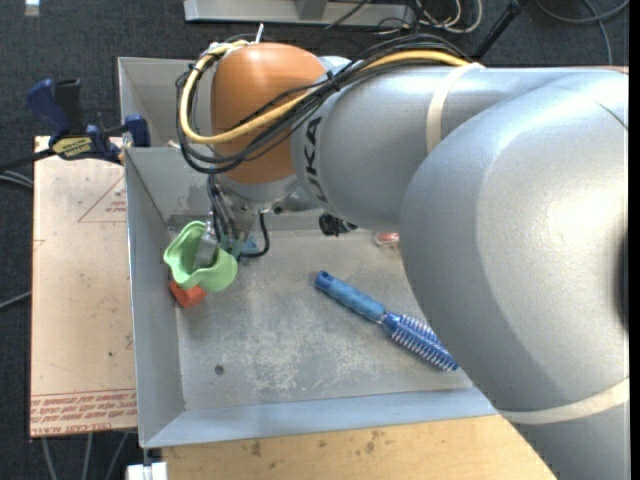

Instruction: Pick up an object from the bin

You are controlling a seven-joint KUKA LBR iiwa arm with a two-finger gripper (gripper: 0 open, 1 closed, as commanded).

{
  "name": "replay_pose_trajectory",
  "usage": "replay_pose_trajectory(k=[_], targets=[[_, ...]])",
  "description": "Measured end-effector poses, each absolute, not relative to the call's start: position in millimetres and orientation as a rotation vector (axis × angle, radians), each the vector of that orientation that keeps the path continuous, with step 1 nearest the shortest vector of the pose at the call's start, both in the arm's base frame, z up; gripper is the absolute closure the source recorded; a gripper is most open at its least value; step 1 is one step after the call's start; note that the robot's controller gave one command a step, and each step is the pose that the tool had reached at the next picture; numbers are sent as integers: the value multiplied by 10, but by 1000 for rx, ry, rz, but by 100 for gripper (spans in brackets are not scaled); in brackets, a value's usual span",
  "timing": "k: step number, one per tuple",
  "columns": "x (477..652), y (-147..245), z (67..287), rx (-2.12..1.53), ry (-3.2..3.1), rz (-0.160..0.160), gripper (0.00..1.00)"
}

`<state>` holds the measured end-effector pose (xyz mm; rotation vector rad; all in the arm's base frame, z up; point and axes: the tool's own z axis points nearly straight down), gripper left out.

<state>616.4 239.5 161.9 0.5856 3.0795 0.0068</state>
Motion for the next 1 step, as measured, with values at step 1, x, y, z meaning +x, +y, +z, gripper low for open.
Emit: replay_pose_trajectory(k=[1], targets=[[6174,2399,1869,583,3083,5,100]])
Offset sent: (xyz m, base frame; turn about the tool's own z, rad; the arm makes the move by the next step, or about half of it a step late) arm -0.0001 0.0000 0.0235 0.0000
